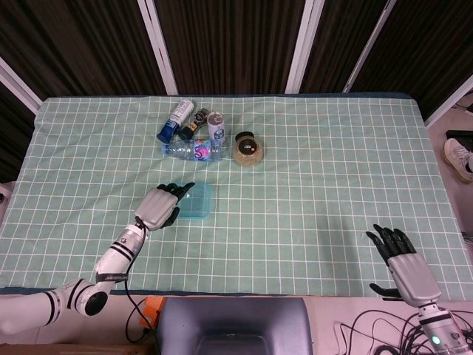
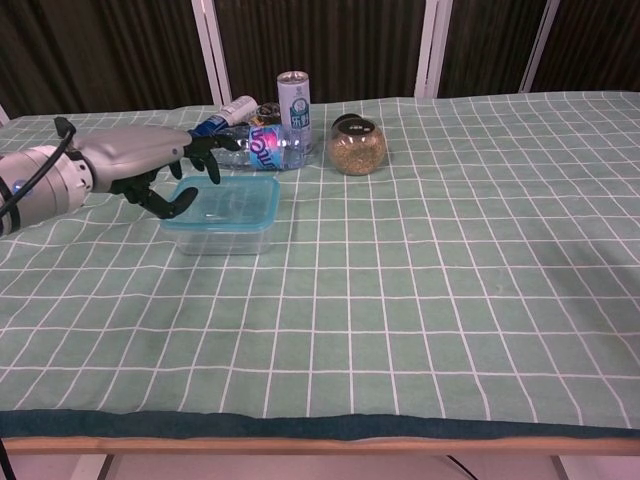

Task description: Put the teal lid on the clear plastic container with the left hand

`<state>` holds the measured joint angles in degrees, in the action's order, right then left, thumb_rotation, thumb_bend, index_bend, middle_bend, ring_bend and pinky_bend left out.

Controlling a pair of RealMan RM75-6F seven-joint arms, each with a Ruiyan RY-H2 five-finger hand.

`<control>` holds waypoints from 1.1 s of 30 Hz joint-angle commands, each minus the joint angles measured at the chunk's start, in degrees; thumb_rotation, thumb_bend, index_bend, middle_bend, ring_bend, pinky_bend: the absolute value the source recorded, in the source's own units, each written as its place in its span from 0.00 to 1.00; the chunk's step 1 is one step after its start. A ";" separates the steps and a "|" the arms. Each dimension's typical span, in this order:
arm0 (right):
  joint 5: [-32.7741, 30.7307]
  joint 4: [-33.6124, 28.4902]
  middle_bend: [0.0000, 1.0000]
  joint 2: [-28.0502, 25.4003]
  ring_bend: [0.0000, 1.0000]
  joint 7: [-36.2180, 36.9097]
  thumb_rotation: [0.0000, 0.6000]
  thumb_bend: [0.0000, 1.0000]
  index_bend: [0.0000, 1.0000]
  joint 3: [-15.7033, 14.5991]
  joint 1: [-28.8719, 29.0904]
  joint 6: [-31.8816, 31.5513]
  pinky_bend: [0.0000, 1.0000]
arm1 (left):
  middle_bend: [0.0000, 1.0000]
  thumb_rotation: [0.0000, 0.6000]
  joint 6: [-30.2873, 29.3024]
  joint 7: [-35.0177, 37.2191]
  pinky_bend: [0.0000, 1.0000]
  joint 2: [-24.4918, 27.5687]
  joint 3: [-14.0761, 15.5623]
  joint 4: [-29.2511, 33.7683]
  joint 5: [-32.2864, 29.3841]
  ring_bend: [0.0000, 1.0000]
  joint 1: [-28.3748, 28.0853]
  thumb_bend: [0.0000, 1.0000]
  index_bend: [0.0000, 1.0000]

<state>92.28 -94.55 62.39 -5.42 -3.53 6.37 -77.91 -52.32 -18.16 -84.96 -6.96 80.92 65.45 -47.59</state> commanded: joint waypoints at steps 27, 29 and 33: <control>0.12 0.02 0.00 -0.11 0.00 0.27 1.00 0.22 0.00 0.04 -0.01 -0.19 0.00 | 0.30 1.00 1.80 -7.24 0.27 -3.06 0.95 -4.32 -2.75 0.24 -0.36 0.62 0.00; 0.13 0.02 0.00 -0.11 0.00 0.25 1.00 0.22 0.00 0.01 0.00 -0.13 0.00 | 0.31 1.00 2.01 -7.52 0.27 -3.23 1.05 -4.45 -2.87 0.24 -0.39 0.62 0.00; 0.16 0.03 0.00 -0.13 0.00 0.31 1.00 0.22 0.00 0.02 -0.04 -0.24 0.00 | 0.31 1.00 2.29 -7.90 0.28 -3.40 1.16 -4.55 -3.08 0.25 -0.40 0.62 0.00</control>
<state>92.44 -94.52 62.27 -5.11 -3.50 6.32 -78.16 -50.05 -26.07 -88.35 -5.81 76.38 62.37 -47.98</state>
